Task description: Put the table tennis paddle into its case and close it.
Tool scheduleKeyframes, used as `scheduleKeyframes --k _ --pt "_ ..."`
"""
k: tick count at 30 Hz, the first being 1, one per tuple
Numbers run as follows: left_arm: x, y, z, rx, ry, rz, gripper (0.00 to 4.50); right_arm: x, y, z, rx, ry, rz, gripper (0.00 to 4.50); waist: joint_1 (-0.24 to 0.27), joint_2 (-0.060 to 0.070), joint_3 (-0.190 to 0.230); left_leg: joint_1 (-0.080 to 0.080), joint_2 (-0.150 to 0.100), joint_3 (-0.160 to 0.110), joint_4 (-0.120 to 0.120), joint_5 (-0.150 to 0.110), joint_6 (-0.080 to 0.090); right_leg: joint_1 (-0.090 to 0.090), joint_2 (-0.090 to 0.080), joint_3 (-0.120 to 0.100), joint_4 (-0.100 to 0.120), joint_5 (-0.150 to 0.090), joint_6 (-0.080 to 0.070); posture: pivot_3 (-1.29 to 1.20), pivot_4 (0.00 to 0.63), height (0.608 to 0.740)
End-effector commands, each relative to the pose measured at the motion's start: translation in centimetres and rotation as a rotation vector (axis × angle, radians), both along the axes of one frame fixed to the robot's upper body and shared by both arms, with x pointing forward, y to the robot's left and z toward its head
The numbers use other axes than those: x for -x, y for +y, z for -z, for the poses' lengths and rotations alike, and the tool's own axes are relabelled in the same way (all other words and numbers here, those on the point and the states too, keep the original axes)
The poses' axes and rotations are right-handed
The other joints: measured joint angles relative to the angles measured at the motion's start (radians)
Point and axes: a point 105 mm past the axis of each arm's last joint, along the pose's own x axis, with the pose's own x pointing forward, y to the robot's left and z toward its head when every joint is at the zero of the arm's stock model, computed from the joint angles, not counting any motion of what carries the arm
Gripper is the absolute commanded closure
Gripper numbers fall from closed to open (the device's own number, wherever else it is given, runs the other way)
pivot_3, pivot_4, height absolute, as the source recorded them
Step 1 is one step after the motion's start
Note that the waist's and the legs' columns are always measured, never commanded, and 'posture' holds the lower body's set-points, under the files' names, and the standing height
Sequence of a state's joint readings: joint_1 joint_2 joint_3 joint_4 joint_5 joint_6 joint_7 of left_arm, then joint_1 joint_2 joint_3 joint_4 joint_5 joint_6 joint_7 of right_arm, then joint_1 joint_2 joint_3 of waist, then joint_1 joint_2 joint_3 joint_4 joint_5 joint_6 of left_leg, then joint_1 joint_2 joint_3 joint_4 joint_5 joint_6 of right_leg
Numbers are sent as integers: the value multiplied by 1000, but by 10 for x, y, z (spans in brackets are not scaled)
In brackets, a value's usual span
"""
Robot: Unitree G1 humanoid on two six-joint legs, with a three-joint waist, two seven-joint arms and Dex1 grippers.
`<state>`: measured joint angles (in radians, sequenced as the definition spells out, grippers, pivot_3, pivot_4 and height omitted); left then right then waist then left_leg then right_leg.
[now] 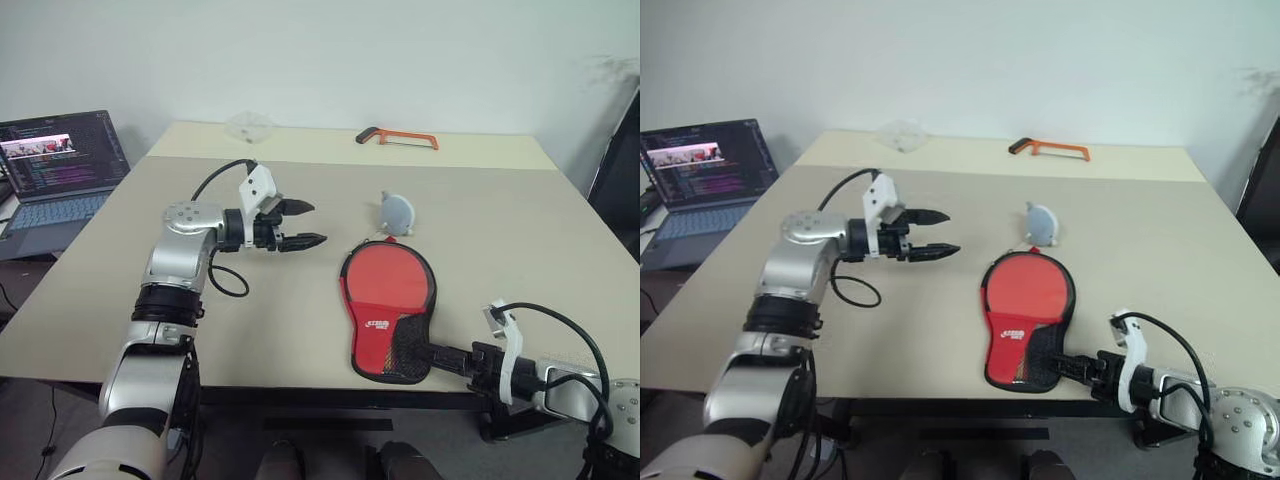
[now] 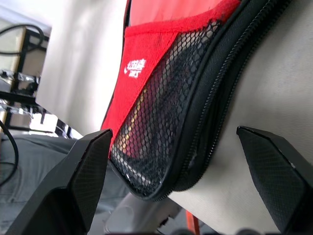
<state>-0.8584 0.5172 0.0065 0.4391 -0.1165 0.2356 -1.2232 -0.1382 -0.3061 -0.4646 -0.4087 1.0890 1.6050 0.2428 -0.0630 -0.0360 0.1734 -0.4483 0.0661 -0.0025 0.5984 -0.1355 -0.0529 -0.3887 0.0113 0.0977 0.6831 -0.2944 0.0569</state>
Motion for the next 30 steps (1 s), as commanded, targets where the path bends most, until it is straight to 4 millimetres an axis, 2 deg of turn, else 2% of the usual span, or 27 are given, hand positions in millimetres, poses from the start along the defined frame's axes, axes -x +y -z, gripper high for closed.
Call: scheduleKeyframes --k 1,11,14,17,18,21,22,26,30 --pt "4 -3 -17 17 -59 1 809 1 17 1 -30 22 -68 0 -6 0 0 0 0 0 0 0 0 0 0 0 0 0 0 0 150 740" --pt "5 3 -19 21 -62 -46 809 -11 34 -6 -82 20 -112 0 -22 0 0 1 1 0 -1 0 1 -1 1 1 0 0 -1 0 150 740" --pt "5 4 -19 20 -64 -50 759 -13 35 -4 -75 31 -107 558 -22 0 0 0 1 1 -1 0 1 -1 1 1 -1 0 -1 0 150 740" --pt "5 4 -20 19 -67 -57 759 -13 35 -1 -65 39 -100 1498 -21 0 0 0 1 1 -1 0 1 -1 1 1 -1 0 -1 0 150 740" --pt "5 4 -20 20 -67 -57 759 -12 34 0 -62 43 -97 1967 -20 0 0 -1 1 1 -1 0 0 -1 1 1 -1 0 -1 0 150 740" --pt "4 5 -20 20 -68 -59 759 -11 33 2 -59 47 -98 2849 -20 0 0 -1 1 1 -1 0 0 -1 1 1 -2 0 -1 0 150 740" --pt "3 5 -20 20 -67 -60 759 -9 33 2 -56 47 -103 3046 -20 0 0 -1 1 1 -1 0 0 -1 1 1 -2 0 -1 0 150 740" --pt "0 6 -20 14 -68 -66 759 4 29 2 -41 52 -155 4379 -18 0 0 -1 1 1 -2 0 0 -1 1 1 -2 0 -1 0 150 740" --pt "-2 6 -18 6 -66 -65 759 14 25 5 -15 63 -193 4443 -17 0 0 -2 0 1 -2 0 0 -1 0 1 -3 0 -1 0 150 740"
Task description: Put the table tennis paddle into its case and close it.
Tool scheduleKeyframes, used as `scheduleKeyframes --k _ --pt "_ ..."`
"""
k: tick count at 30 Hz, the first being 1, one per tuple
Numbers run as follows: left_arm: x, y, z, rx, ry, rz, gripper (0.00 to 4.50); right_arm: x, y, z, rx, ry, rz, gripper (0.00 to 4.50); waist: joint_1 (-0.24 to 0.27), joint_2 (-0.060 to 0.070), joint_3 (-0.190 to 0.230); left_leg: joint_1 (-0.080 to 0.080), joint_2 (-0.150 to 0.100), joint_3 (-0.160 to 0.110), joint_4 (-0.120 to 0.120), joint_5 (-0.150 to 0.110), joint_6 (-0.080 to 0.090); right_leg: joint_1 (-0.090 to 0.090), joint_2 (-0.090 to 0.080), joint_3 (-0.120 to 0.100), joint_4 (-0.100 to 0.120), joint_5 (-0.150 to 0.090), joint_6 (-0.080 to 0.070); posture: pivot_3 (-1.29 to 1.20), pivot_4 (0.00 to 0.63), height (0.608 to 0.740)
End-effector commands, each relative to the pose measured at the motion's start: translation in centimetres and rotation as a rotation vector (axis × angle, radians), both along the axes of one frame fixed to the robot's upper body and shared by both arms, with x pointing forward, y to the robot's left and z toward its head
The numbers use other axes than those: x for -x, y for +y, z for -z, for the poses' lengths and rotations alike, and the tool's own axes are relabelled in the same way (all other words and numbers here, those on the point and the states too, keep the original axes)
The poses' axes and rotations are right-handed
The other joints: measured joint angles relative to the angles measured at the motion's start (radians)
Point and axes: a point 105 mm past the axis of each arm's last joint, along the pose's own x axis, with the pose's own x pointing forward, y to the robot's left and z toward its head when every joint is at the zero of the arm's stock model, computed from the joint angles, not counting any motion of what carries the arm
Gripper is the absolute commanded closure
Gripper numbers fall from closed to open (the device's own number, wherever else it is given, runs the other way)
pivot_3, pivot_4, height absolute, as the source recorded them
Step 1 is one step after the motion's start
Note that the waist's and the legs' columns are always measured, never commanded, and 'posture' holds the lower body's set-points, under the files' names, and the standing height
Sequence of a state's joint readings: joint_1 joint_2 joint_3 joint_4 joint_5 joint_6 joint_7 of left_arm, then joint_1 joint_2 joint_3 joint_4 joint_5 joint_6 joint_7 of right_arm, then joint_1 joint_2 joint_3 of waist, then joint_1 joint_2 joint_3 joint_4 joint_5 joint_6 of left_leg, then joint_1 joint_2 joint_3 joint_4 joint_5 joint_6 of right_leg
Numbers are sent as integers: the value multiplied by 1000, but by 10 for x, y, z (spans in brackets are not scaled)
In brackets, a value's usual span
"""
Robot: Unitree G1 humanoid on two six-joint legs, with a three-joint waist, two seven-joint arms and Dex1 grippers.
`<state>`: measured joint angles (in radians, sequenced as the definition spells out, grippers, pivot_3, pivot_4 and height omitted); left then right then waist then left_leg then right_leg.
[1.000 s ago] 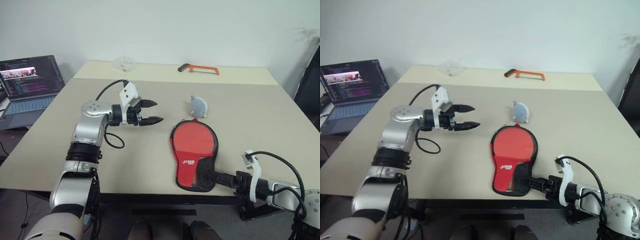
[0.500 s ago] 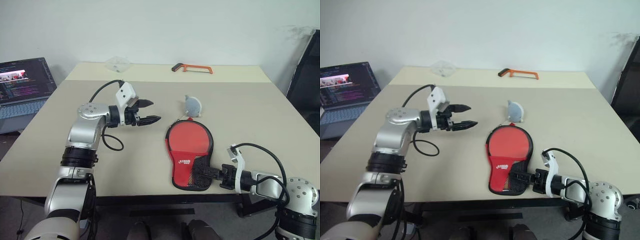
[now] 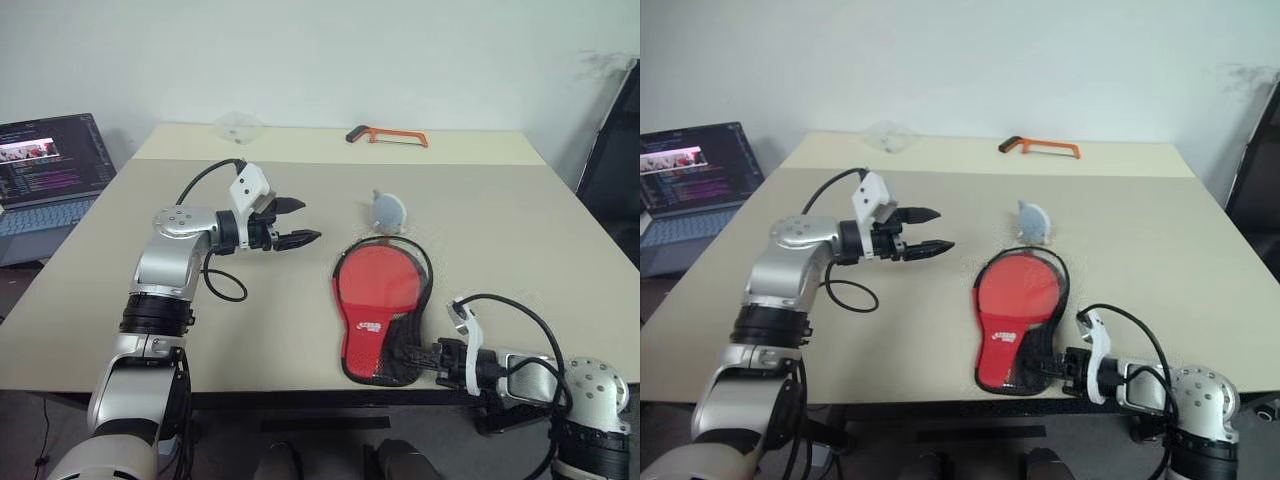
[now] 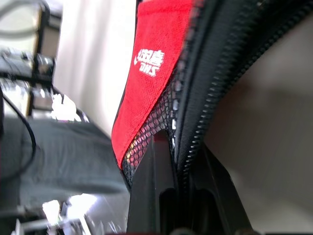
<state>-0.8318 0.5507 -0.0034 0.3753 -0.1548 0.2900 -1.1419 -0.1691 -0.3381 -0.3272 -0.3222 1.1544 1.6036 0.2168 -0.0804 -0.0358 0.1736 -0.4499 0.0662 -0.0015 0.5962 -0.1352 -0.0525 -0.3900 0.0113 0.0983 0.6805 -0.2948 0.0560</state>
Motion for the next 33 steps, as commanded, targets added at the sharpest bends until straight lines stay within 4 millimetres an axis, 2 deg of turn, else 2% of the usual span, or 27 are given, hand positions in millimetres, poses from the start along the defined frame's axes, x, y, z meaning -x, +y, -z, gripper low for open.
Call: scheduleKeyframes --k 1,5,8,11,15,19,23,26,29,31,33 --pt "-1 -1 -14 -11 -57 10 759 13 2 -5 -8 -14 -67 4443 1 0 0 0 0 0 0 0 0 0 0 0 0 0 0 0 150 740" --pt "-2 -2 -13 -15 -56 14 759 24 1 -4 6 -7 -112 4443 3 0 0 0 0 0 0 0 0 0 0 0 0 0 0 0 150 740" --pt "-4 0 -12 -28 -59 10 759 25 0 -3 14 -6 -117 4443 3 0 0 0 0 0 -1 0 0 0 0 0 0 -1 0 0 150 740" --pt "-5 0 -13 -27 -61 9 759 21 1 -5 35 -42 -118 4443 6 0 0 0 0 0 -1 0 0 0 0 0 0 -1 0 0 150 740" --pt "-6 2 -13 -29 -63 1 759 4 0 -15 53 -124 -63 4443 5 0 0 0 0 0 -1 0 0 0 0 0 0 -1 0 0 150 740" --pt "-6 3 -12 -31 -63 -5 759 -6 -6 -26 61 -169 -44 3519 5 0 0 0 0 0 -1 0 0 -1 0 0 0 0 0 0 150 740" --pt "-7 2 -13 -32 -64 -3 759 -12 -17 -38 97 -213 -41 2196 8 0 0 0 0 0 -1 0 0 -1 0 0 0 0 0 0 150 740" --pt "-9 2 -14 -32 -66 -4 759 -7 -28 -40 169 -227 -82 1176 13 0 0 0 -1 0 -1 0 0 -1 -1 0 0 0 0 0 150 740" --pt "-10 2 -14 -33 -69 -4 759 -4 -53 -37 315 -253 -101 104 21 0 0 0 -1 1 -1 0 0 -1 -1 0 -1 -1 0 0 150 740" --pt "-11 2 -17 -26 -74 -4 759 -16 -72 -50 394 -355 -75 44 24 0 1 -1 -1 1 -1 0 0 -1 -1 0 -1 -1 0 0 150 740" --pt "-12 0 -22 -6 -74 1 759 -34 -77 -70 423 -505 -45 44 21 0 1 0 -1 1 -1 0 0 -1 -1 0 -1 -1 0 0 150 740"
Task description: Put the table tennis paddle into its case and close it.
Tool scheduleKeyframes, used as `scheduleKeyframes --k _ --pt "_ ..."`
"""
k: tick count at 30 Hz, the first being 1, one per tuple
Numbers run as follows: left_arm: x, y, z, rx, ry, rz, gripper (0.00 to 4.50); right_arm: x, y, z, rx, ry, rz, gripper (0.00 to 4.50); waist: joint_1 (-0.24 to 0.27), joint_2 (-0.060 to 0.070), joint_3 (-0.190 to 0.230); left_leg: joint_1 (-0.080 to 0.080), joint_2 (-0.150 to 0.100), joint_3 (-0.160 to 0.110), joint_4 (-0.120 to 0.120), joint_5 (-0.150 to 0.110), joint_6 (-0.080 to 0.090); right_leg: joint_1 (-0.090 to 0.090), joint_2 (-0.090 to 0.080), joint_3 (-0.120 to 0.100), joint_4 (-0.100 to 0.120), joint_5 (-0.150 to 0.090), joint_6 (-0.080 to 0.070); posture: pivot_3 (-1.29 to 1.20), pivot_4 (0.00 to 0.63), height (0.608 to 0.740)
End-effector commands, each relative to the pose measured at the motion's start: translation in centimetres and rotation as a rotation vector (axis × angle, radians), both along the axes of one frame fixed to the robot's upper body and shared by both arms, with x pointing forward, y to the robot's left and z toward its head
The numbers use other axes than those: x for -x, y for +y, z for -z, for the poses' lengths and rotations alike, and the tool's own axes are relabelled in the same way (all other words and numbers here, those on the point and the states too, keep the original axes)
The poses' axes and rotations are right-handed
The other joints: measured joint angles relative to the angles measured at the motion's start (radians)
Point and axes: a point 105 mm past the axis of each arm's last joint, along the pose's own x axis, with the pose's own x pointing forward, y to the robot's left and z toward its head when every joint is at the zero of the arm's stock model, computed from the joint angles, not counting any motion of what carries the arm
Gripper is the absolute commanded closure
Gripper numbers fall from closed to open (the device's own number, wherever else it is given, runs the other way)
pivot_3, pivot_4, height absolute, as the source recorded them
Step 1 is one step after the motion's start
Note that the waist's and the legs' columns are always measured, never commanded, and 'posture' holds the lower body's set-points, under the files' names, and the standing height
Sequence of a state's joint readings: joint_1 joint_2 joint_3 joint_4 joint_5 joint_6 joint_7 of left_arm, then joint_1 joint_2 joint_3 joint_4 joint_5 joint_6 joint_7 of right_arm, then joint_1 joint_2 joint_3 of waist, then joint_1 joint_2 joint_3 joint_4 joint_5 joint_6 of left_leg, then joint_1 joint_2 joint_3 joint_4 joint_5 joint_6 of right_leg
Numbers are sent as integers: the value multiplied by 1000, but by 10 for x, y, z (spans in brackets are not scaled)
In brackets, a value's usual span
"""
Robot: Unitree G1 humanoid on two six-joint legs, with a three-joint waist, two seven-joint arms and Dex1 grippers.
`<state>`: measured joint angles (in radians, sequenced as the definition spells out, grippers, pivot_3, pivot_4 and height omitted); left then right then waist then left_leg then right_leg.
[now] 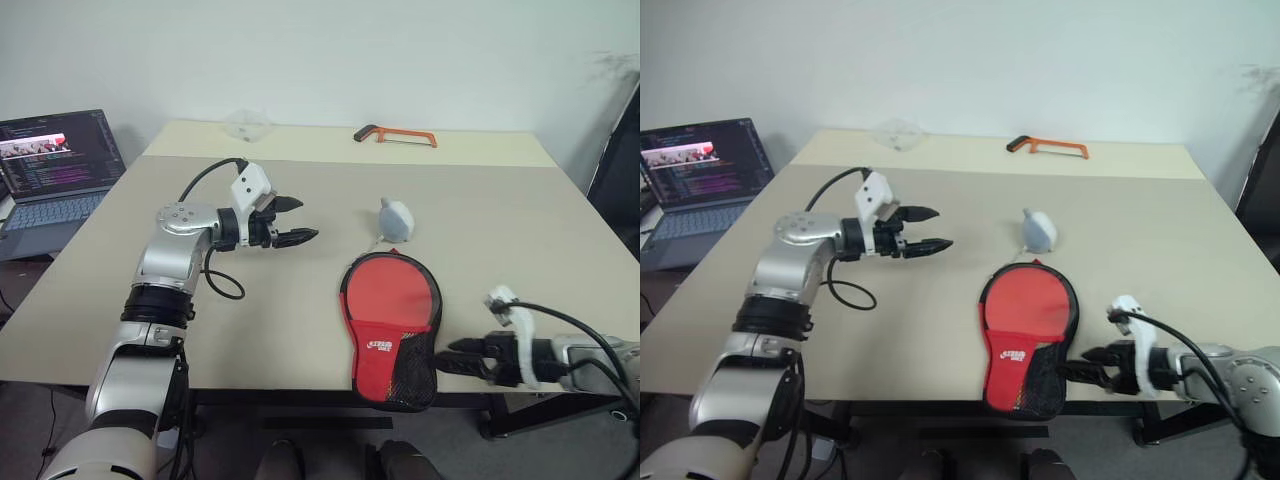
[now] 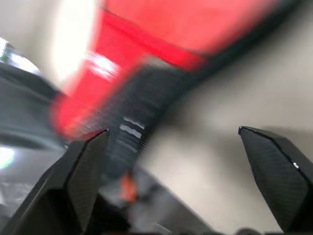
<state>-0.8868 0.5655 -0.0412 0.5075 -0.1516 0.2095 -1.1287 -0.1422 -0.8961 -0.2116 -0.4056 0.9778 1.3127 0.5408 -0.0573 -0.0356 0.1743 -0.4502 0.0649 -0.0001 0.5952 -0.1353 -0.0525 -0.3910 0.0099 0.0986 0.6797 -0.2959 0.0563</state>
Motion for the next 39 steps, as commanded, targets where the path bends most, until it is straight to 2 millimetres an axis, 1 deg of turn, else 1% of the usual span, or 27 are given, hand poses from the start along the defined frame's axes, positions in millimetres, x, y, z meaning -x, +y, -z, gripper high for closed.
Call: scheduleKeyframes --k 1,2,3,5,7,8,9,10,12,14,15,16,19,20,22,24,27,29,34,37,39 --pt "-2 -8 -27 34 -67 31 759 -34 4 -46 1 -324 -21 44 -5 -1 0 0 0 0 0 0 0 0 0 0 0 0 1 0 150 740" --pt "-3 -10 -29 45 -65 36 759 -41 9 -54 -8 -382 -17 44 -6 -1 1 0 0 0 1 0 0 0 1 0 1 1 1 0 150 740" --pt "-4 -13 -30 55 -58 41 759 -50 19 -61 -5 -458 -22 44 -7 -1 1 0 0 -1 1 0 0 0 1 0 1 1 1 0 150 740" --pt "-9 -24 -31 83 -29 48 759 -68 52 -67 -11 -591 -27 44 -8 -1 0 0 0 -2 2 0 0 0 1 0 1 2 1 0 150 740" --pt "-15 -36 -29 94 -1 52 759 -78 86 -55 -47 -618 -22 44 -7 -1 0 1 0 -2 2 0 0 0 2 0 1 2 1 0 150 740" --pt "-18 -42 -28 93 9 56 759 -83 97 -46 -45 -618 -7 44 -6 -1 0 0 0 -2 2 0 0 0 2 0 1 1 1 0 150 740" --pt "-20 -45 -28 91 16 59 759 -86 103 -40 -39 -621 4 44 -3 -1 1 0 0 -2 2 0 0 0 2 0 1 1 1 0 150 740" --pt "-23 -51 -27 92 26 58 759 -91 108 -30 -36 -601 38 44 1 0 1 -2 0 -2 1 0 0 -2 2 0 1 1 1 0 150 740" --pt "-30 -63 -26 92 47 51 759 -96 113 -5 7 -566 88 44 14 0 1 -7 -1 -1 2 0 0 -6 1 0 1 1 1 0 150 740" --pt "-37 -76 -25 95 61 43 759 -96 115 19 48 -508 116 44 24 0 1 -15 -1 -1 3 0 0 -13 0 -1 1 1 1 0 150 740" --pt "-40 -83 -24 96 69 33 759 -95 116 28 58 -479 124 44 27 -1 1 -18 -1 -1 4 0 0 -16 1 -1 2 2 1 0 150 740" --pt "-42 -91 -23 97 75 26 759 -93 117 35 59 -450 131 44 28 -1 1 -18 -1 -1 5 0 0 -16 1 -1 2 2 0 0 150 740" --pt "-45 -111 -21 105 87 14 759 -84 121 46 72 -421 119 44 30 -1 0 -18 -1 -2 7 0 0 -14 1 -2 2 2 3 0 150 740" --pt "-46 -115 -20 111 94 12 759 -83 121 48 78 -420 115 44 29 -1 0 -17 -1 -2 8 0 0 -14 1 -2 2 2 3 0 150 740" --pt "-45 -131 -15 126 123 6 759 -79 120 53 98 -408 117 44 26 -1 0 -17 -1 -2 9 0 0 -13 1 -1 3 3 4 0 150 740" --pt "-47 -140 -5 107 130 -44 759 -76 122 54 100 -402 123 44 25 -1 -1 -17 -1 -2 11 0 0 -13 1 -1 3 3 5 0 150 740" --pt "-55 -143 6 66 101 -163 759 -73 126 53 95 -402 132 44 23 -1 -1 -16 -1 -2 13 0 0 -12 1 0 5 4 5 0 150 740" --pt "-59 -147 9 50 72 -230 759 -71 127 52 94 -400 142 44 23 -1 -1 -16 -1 -2 13 0 0 -13 1 0 7 4 6 0 150 740" --pt "-62 -157 9 40 21 -311 759 -66 130 51 95 -390 154 44 25 -1 -1 -16 -1 -2 13 0 0 -13 1 0 8 4 5 0 150 740" --pt "-61 -163 16 35 37 -331 759 -64 130 51 105 -384 163 44 25 -1 -1 -16 -1 -2 13 0 0 -13 2 0 8 4 5 0 150 740" --pt "-60 -163 18 37 47 -339 759 -63 130 49 104 -382 168 44 25 -1 -1 -16 -1 -2 13 0 0 -13 1 0 8 4 5 0 150 740"
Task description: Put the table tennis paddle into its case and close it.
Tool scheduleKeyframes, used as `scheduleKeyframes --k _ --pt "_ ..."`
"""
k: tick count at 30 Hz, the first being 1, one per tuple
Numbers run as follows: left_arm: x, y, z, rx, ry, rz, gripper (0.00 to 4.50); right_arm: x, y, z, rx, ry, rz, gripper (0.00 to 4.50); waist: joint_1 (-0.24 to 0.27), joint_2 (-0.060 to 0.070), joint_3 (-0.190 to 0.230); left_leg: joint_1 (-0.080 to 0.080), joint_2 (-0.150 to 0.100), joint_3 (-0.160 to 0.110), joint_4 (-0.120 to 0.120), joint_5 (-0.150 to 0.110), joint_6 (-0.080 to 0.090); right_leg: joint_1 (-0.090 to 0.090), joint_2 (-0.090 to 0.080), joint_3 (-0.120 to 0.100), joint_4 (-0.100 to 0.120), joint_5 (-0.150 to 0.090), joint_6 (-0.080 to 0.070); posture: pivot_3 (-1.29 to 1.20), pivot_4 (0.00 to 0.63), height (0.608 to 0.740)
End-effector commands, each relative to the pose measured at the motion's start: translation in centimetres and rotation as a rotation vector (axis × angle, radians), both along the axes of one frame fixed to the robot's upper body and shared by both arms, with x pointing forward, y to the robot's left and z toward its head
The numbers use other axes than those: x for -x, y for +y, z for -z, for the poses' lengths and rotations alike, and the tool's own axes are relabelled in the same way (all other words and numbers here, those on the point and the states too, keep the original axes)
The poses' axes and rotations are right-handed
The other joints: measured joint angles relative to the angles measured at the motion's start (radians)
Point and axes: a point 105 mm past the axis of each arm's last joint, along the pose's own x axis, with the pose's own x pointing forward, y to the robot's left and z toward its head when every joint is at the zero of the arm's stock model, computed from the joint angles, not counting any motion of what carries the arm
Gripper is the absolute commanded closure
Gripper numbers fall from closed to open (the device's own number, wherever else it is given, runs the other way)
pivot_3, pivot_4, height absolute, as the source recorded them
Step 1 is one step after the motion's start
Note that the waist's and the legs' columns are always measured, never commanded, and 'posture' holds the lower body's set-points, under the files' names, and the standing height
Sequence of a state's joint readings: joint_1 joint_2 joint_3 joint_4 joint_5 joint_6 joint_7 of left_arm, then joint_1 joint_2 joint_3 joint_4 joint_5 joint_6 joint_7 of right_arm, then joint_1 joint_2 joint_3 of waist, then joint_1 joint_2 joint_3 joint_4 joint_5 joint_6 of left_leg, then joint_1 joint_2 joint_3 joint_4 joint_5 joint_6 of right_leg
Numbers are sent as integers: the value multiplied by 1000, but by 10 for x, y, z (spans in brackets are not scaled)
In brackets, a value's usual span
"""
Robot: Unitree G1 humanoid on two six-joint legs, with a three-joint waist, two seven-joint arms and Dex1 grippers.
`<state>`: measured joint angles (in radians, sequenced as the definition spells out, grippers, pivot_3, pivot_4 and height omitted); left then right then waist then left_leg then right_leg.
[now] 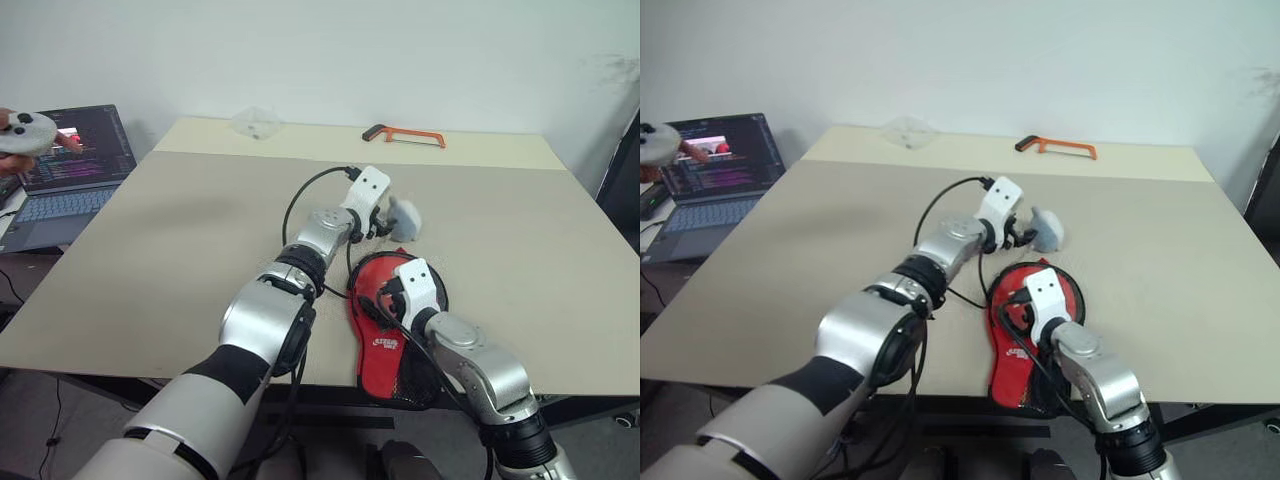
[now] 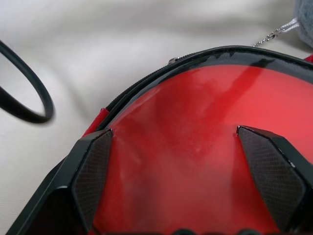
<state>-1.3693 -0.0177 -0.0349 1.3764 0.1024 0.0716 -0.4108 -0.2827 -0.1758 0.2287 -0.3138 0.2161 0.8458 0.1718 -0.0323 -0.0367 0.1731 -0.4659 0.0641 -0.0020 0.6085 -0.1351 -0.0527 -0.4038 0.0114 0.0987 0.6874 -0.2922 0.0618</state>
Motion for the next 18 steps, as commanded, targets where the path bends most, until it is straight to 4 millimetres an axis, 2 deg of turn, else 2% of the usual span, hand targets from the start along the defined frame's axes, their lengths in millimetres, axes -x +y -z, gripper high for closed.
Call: scheduleKeyframes --k 1,4,6,9,14,18 --pt "-3 -5 -19 28 -40 -8 759 11 -1 24 24 121 4 44 -1 0 0 0 0 0 0 0 0 0 0 0 0 0 0 0 150 740" --pt "-1 -1 -19 13 -34 40 759 12 4 13 -17 85 -27 44 -1 0 0 0 0 0 0 0 0 0 0 0 1 0 0 0 150 740" --pt "-1 4 -19 -7 -33 76 759 15 10 -4 -90 40 -80 44 -1 0 0 0 0 0 0 0 0 0 0 0 0 0 0 0 150 740" --pt "-1 18 -24 -24 -32 118 759 15 8 -32 -169 -37 -112 44 -5 0 0 0 0 0 0 0 0 -1 0 0 1 0 0 0 150 740" --pt "3 44 -37 8 0 227 759 16 -13 -81 -214 -137 -164 44 -5 1 1 -1 0 1 0 0 0 -1 0 0 1 0 0 0 150 740" --pt "17 57 -34 35 70 368 759 19 -37 -112 -196 -184 -207 44 -3 1 1 -1 0 0 -1 0 0 -1 0 0 1 0 -2 0 150 740"
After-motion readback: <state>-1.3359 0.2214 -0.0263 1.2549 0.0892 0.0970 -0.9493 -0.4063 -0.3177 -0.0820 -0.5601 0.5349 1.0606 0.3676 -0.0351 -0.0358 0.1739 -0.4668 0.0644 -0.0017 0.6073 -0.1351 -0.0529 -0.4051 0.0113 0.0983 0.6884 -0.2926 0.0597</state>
